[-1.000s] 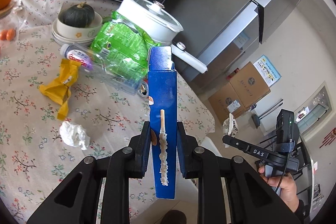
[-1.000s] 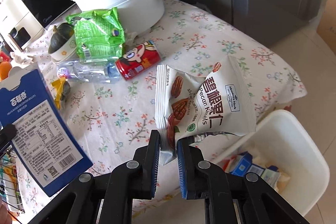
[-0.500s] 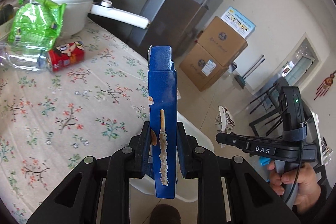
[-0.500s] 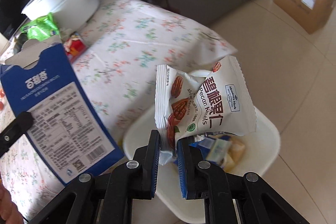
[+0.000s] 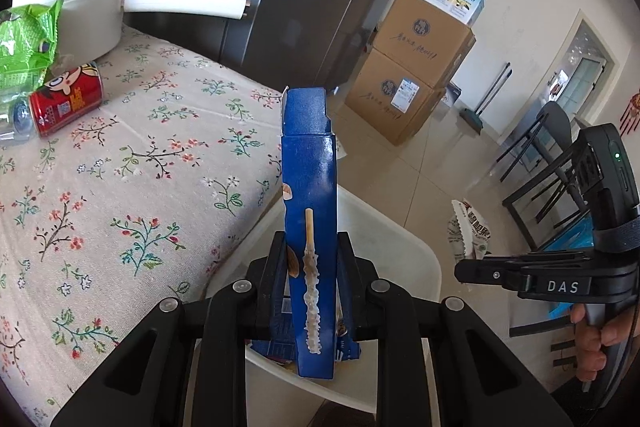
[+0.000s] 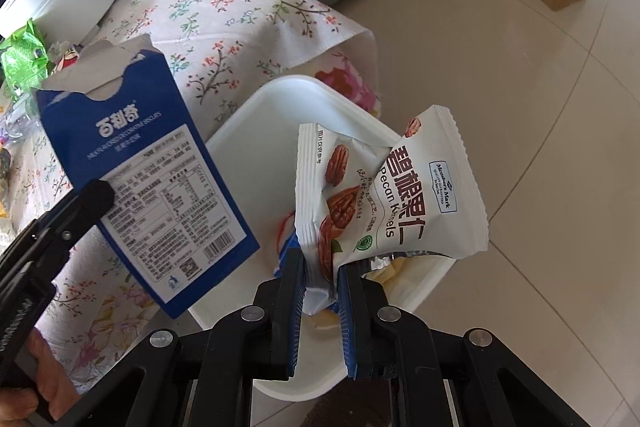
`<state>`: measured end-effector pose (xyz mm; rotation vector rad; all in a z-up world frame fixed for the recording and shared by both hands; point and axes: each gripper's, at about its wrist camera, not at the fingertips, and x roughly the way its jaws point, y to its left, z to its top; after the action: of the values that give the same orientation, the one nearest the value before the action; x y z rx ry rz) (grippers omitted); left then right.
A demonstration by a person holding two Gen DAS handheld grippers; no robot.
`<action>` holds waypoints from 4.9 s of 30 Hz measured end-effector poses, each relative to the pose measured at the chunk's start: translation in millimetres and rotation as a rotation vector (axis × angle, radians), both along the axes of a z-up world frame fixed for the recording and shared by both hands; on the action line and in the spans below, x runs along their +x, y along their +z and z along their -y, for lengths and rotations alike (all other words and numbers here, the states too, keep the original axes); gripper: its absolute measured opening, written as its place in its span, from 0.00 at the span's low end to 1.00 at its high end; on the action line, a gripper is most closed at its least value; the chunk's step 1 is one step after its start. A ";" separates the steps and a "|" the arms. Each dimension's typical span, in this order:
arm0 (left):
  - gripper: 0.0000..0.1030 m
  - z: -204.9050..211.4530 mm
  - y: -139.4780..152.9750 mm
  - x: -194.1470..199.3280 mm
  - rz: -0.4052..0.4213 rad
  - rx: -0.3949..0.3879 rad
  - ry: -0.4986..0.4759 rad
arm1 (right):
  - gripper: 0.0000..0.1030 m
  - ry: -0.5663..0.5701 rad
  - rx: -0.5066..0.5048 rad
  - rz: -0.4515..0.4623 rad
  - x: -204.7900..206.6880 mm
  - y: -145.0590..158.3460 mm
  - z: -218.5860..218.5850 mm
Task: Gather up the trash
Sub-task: 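Open the left tool to drop the blue box while the right tool drops the pecan bag into the bin, then grasp the crumpled white tissue with the left tool, then grasp the red cartoon can with the right tool while the left tool holds the tissue, then carry the can with the right tool while the left tool carries the tissue over the bin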
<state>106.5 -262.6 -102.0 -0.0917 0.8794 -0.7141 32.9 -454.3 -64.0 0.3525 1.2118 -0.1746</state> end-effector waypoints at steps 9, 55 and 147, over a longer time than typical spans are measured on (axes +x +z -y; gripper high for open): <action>0.55 -6.3 -1.0 -1.2 -0.015 0.081 0.034 | 0.14 -0.010 0.012 -0.013 -0.5 -4.3 3.8; 0.82 -287.1 9.0 28.7 -0.120 0.263 0.546 | 0.70 0.140 -0.047 0.031 87.9 3.1 -111.9; 0.28 -309.0 62.1 17.9 -0.073 0.163 0.470 | 0.87 0.549 -0.180 0.266 165.2 18.2 -227.1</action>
<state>124.4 46.4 -39.9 -0.1731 0.9386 -0.2001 198.2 -227.2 -45.8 -0.1187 0.9807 0.2318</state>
